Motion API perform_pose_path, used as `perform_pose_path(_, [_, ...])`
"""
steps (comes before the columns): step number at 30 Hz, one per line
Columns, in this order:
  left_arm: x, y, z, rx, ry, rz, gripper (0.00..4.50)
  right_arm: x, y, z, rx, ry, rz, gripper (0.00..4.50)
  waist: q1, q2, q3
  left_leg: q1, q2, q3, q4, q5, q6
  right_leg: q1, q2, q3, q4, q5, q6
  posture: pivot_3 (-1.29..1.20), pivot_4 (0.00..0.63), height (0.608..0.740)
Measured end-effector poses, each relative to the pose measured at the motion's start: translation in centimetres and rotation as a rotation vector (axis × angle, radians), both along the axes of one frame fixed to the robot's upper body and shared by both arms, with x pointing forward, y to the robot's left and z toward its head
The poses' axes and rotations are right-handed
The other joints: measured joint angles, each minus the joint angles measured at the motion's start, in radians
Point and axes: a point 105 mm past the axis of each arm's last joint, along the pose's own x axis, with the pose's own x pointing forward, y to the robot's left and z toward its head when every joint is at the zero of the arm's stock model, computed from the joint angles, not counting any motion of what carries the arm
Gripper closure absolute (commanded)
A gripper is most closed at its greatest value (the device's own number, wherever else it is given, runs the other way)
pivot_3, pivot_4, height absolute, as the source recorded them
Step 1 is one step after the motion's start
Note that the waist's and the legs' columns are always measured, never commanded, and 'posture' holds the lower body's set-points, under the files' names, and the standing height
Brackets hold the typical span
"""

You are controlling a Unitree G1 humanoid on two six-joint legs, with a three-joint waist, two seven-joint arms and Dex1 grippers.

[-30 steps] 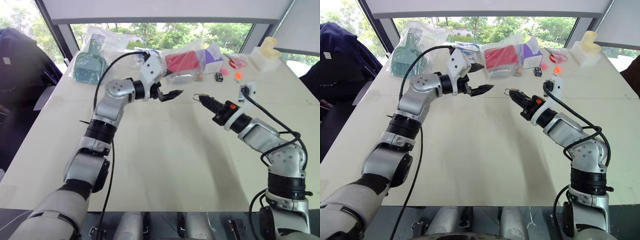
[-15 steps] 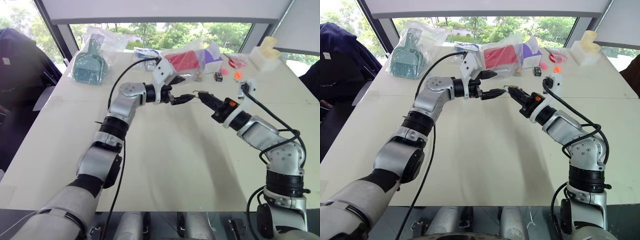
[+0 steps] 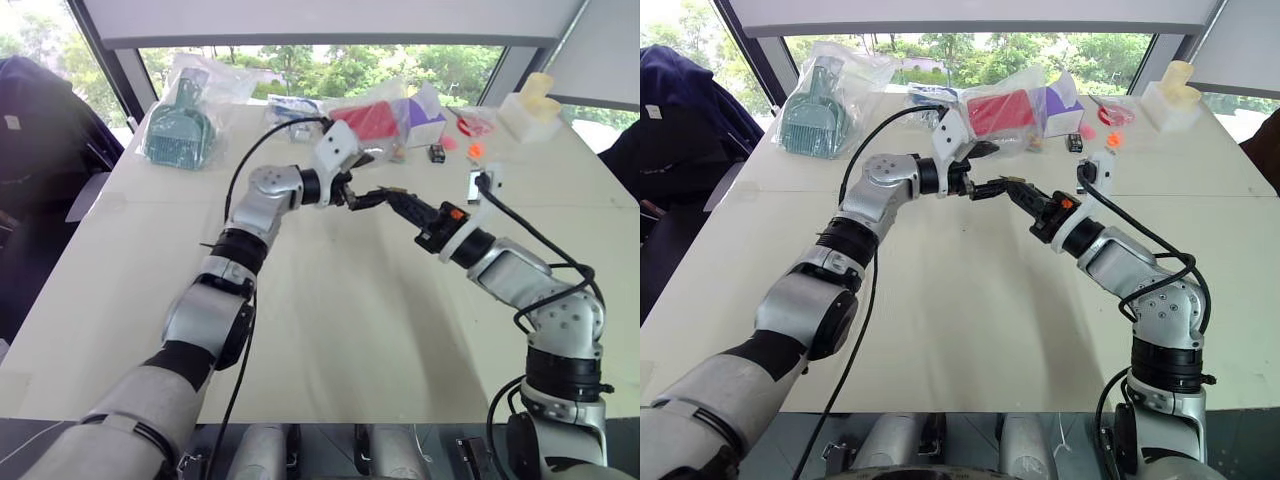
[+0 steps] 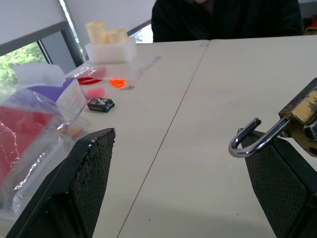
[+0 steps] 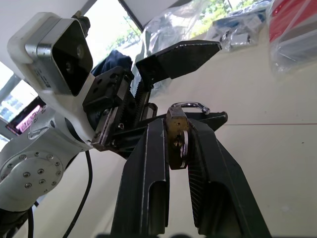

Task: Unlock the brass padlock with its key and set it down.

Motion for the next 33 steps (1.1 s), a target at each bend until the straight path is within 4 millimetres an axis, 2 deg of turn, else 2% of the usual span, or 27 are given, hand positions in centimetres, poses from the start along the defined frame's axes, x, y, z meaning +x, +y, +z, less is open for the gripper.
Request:
perform_pose_path(16, [0.3,0.2,-0.9,-0.028,0.023,0.046,0.40,-0.6,0.2,-0.7,0.026,0.032,0.008,4.43,0.001,0.000,0.000,0.000,0.000,0.000,0.000,0.000,0.000,0.000,0.000,0.000,0.000,0.000,0.000,0.00,0.150,0.740])
perform_pose_path(26, [-0.1,0.4,-1.8,-0.034,0.026,0.045,0.40,-0.7,0.1,-1.2,0.032,0.064,0.006,4.43,0.000,0.000,0.000,0.000,0.000,0.000,0.000,0.000,0.000,0.000,0.000,0.000,0.000,0.000,0.000,0.00,0.150,0.740])
perform_pose_path(28, [-0.3,1.2,-2.3,0.009,0.029,0.037,0.40,-0.5,-0.3,-1.5,0.045,0.092,-0.005,4.43,-0.002,0.000,0.000,0.000,0.000,0.000,0.000,0.000,0.000,0.000,0.000,0.000,0.000,0.000,0.000,0.00,0.150,0.740])
perform_pose_path(30, [-0.6,3.0,-3.2,0.063,0.059,0.032,0.40,-0.2,-1.6,-2.4,0.035,0.154,-0.039,4.43,-0.005,0.000,0.000,0.000,0.000,0.000,-0.001,0.000,0.000,0.000,0.000,0.000,0.000,0.000,0.000,0.00,0.150,0.740])
perform_pose_path(33, [-2.2,7.0,-5.1,0.114,0.184,0.014,0.40,0.3,-4.8,-5.6,-0.045,0.330,-0.108,4.43,-0.017,0.000,0.000,0.000,0.001,0.000,-0.002,0.001,-0.001,-0.001,-0.001,0.000,0.000,0.000,-0.001,0.00,0.150,0.740])
